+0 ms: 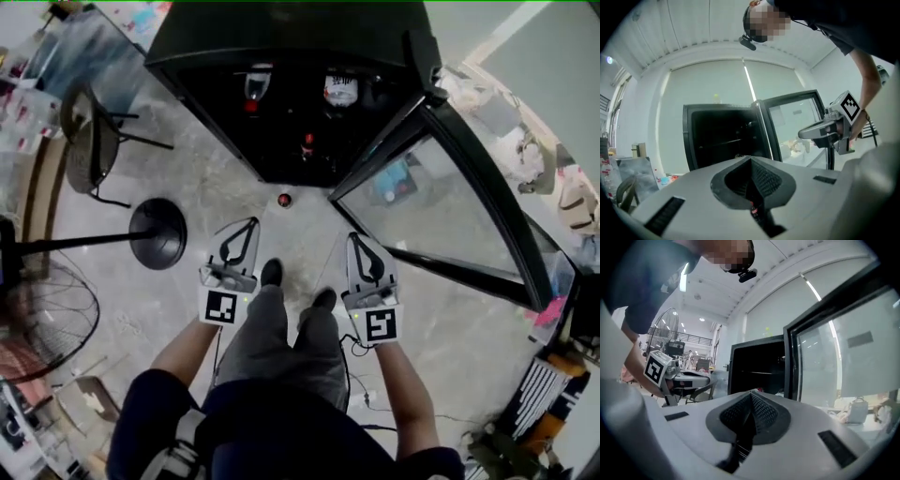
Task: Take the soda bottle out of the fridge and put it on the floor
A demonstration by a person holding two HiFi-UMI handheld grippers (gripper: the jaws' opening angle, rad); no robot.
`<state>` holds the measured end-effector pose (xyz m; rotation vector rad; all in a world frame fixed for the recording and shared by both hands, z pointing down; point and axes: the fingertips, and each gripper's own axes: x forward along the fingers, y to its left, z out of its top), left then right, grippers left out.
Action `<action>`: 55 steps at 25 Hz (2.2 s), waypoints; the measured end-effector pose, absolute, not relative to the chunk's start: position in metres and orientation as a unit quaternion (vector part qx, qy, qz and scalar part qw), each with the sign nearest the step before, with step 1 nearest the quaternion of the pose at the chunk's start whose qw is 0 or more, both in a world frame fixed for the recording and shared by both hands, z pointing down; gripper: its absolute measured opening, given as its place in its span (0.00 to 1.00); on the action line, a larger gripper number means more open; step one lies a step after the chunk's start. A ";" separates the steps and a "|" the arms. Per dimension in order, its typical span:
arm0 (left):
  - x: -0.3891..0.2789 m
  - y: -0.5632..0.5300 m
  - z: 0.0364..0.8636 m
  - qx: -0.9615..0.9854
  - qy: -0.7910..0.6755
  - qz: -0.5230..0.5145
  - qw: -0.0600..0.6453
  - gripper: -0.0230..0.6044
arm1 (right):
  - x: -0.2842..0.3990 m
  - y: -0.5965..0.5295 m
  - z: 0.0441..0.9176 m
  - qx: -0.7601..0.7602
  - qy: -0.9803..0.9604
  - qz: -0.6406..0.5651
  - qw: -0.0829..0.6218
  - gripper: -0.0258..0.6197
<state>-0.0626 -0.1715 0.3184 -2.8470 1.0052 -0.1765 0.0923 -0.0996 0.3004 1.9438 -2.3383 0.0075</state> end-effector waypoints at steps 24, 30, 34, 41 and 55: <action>-0.084 -0.130 0.031 -0.925 0.373 0.012 0.066 0.07 | 0.126 -0.012 0.026 0.738 -0.674 -0.019 0.029 0.07; -0.095 -0.117 0.023 -0.920 0.385 0.001 0.076 0.07 | 0.135 0.013 0.007 0.759 -0.650 -0.015 0.025 0.07; -0.098 -0.113 0.016 -0.917 0.391 0.008 0.081 0.07 | 0.137 0.022 0.008 0.764 -0.645 -0.012 0.034 0.07; -0.104 -0.112 0.012 -0.913 0.397 -0.002 0.096 0.07 | 0.138 0.029 0.006 0.769 -0.636 -0.027 0.057 0.07; -0.097 -0.107 0.012 -0.914 0.395 -0.003 0.096 0.07 | 0.135 0.025 0.006 0.758 -0.646 -0.033 0.086 0.07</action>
